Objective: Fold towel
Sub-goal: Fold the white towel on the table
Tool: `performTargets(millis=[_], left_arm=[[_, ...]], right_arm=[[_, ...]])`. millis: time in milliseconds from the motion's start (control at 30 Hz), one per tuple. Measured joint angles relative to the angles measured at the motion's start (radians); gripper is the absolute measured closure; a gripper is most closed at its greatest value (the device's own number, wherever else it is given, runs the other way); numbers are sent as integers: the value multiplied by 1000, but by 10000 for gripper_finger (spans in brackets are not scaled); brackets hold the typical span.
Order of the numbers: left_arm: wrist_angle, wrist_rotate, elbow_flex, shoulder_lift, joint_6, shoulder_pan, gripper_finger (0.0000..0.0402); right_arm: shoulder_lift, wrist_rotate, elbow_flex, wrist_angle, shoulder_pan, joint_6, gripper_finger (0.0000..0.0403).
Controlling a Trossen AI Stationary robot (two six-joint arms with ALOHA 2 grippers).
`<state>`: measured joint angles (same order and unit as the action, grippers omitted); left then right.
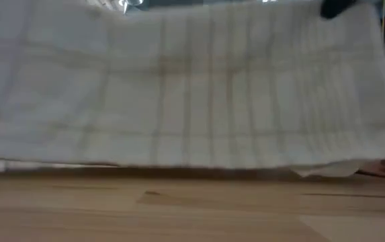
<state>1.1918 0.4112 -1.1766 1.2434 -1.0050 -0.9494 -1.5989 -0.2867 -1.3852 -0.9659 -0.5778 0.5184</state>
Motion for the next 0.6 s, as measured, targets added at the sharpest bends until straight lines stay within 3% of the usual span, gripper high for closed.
performTargets(millis=[167,367,600], left_arm=[[-89,-8,-5,0,-91,-67,398],[-327,15,-6,2,-62,-149,399],[-247,114,104,-21,-140,-168,398]], right_arm=[[0,63,-13,64,-70,80,400],[0,163,-13,226,-136,71,399],[1,227,95,274,-48,30,399]])
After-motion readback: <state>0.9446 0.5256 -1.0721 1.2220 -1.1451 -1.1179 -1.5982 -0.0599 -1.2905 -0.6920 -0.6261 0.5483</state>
